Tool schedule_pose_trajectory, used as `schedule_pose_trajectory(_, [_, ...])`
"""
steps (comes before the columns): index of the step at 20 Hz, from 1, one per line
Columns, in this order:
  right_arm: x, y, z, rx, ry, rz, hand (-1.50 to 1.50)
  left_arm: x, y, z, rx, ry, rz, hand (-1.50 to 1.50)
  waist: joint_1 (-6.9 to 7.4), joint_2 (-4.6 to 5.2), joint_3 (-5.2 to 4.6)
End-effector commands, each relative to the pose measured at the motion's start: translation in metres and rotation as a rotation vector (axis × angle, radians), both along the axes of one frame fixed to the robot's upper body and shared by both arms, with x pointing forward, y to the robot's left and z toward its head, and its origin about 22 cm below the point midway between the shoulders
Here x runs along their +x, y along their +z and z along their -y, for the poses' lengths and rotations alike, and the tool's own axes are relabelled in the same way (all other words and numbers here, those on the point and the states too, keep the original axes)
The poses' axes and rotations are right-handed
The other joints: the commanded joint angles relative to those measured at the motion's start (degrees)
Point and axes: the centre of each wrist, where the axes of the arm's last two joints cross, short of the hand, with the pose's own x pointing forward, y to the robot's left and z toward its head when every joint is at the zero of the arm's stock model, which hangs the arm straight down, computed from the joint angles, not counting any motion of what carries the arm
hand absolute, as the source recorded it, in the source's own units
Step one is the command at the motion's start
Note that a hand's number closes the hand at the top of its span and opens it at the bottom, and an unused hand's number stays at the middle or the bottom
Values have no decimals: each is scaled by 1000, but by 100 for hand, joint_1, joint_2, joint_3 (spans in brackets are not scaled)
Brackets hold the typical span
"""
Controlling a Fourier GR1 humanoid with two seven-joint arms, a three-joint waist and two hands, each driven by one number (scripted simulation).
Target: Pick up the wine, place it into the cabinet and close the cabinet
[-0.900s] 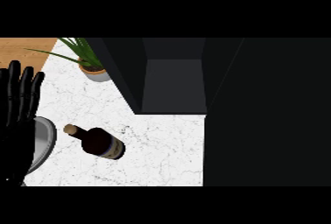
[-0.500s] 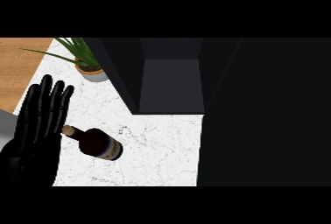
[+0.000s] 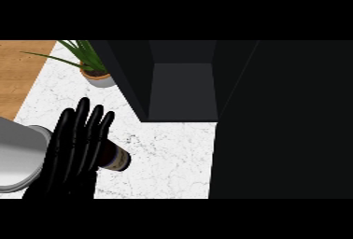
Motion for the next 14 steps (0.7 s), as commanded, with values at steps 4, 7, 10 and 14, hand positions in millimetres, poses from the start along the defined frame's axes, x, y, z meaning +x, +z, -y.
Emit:
schedule_pose_trajectory(4, [-17, 33, 9, -11, 24, -18, -150, -17, 17, 34, -20, -28, 3, -150, -3, 8, -1])
schedule_pose_trajectory(7, [-14, 39, 9, -13, 15, -8, -150, -34, 28, 47, -30, -6, 18, -150, 14, -5, 3])
schedule_pose_trajectory(10, [0, 37, 2, -12, 13, -14, -150, -28, 29, 64, -14, 12, 14, -150, 11, 6, 1])
schedule_pose_trajectory(14, [0, 39, -2, -5, 18, -10, -150, -22, 52, 43, -37, -3, -9, -150, 2, 11, 0])
